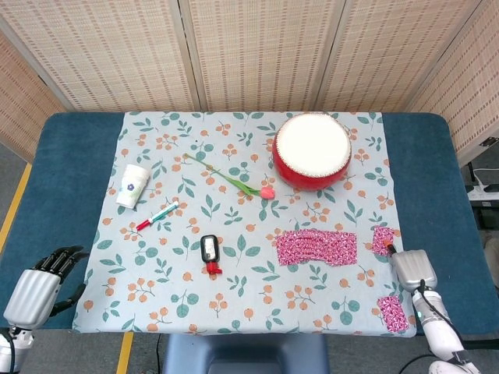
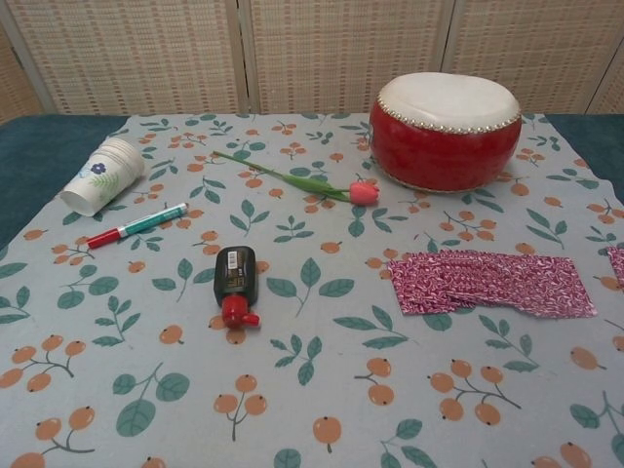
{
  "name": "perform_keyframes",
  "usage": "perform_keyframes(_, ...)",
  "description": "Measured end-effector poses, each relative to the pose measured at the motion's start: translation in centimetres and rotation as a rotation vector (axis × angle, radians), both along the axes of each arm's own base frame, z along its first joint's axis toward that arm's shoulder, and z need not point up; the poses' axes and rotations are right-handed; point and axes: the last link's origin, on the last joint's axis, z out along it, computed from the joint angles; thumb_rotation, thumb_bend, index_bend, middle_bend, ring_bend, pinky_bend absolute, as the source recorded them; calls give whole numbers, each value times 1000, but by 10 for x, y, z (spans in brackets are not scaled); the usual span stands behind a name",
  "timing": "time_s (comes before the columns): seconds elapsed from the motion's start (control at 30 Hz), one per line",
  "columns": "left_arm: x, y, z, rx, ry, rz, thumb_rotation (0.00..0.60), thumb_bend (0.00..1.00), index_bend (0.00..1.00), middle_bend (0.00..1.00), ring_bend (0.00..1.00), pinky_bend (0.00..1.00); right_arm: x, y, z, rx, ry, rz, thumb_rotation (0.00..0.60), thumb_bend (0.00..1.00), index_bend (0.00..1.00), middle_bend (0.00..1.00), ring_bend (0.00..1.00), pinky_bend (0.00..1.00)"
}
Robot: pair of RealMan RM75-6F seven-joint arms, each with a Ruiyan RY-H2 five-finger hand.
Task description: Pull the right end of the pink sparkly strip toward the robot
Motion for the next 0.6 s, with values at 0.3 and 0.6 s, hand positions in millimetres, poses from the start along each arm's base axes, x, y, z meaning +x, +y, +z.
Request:
perform_keyframes(0.3, 0, 0, 0, -1, -1, 1, 600, 329, 241, 212, 215, 430, 25, 11, 18, -117, -91, 155, 600, 566, 102, 497, 633, 682)
perform_keyframes(0.6, 1, -1, 0, 0, -1, -6, 600, 330, 243, 218, 219, 430, 39, 45, 52, -308, -241, 383, 600, 147, 15, 7, 3, 274)
